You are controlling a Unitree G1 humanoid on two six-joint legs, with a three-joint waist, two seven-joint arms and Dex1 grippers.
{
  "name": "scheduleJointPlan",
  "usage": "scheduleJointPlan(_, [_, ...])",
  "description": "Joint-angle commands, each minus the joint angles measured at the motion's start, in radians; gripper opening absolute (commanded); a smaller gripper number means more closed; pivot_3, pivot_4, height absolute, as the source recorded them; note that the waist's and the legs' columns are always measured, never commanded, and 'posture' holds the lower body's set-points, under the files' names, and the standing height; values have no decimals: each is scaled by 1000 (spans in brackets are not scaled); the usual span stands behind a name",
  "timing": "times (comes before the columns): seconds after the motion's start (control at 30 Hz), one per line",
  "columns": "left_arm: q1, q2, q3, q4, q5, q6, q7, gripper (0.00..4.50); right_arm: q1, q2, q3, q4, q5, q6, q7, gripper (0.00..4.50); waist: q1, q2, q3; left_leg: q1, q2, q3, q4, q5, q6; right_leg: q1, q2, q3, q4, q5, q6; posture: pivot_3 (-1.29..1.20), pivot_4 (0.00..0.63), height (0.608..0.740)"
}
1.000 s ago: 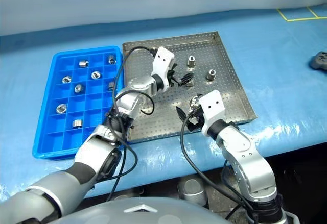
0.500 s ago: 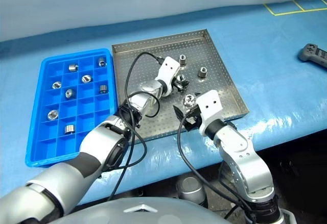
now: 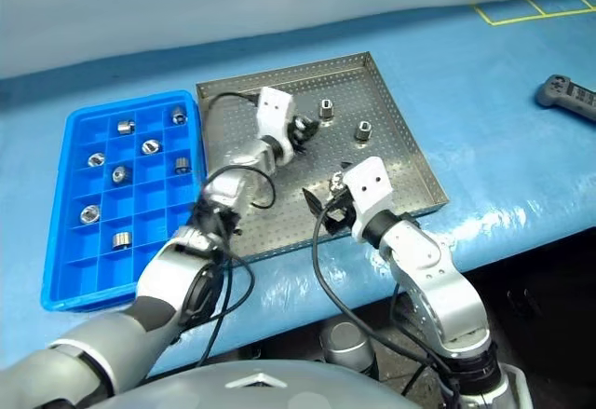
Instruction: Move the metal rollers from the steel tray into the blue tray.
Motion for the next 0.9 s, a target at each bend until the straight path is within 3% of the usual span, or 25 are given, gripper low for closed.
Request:
scheduleJointPlan(0.03, [97, 59, 56, -351, -47, 94, 28, 1696, -70, 24, 51, 8, 15, -25, 41, 4500, 8, 0, 0, 0, 0, 0, 0, 0, 0, 0, 0, 0, 0, 0, 0, -177, 150, 740])
scheduleJointPlan(0.2, [360, 214, 159, -809, -76, 240, 35, 1696, -196, 60, 140, 98, 36, -49, 144, 4500, 61, 0, 0, 1, 0, 0, 1, 0, -1, 0, -1, 0, 1, 0, 0, -47, 150, 740])
scheduleJointPlan(0.3, [508, 282, 226, -987, -79, 295, 55, 1696, -259, 75, 195, 162, 43, -71, 216, 4500, 111, 0, 0, 0, 0, -2, 1, 0, -1, 0, -1, -2, 1, 1, -2, 40, 150, 740])
scheduleJointPlan(0.43, [718, 271, 326, -1174, -105, 340, 90, 1696, -327, 101, 250, 250, 25, -113, 278, 4500, 189, -1, 0, 0, 0, -3, 1, 0, -1, 1, -2, -4, 0, 2, -4, 117, 150, 740])
scheduleJointPlan(0.63, [975, 221, 335, -1294, -83, 354, 135, 1696, -371, 141, 308, 331, 6, -161, 328, 4500, 275, -2, 0, 0, -1, -4, 2, 1, -2, 2, -3, -7, -1, 3, -6, 189, 150, 740])
scheduleJointPlan(0.9, [1084, 156, 292, -1277, -46, 355, 197, 1696, -359, 145, 314, 332, -2, -170, 349, 4500, 294, -2, 0, 2, 0, -5, 1, 1, -3, 2, -2, -8, 0, 1, -4, 176, 150, 740])
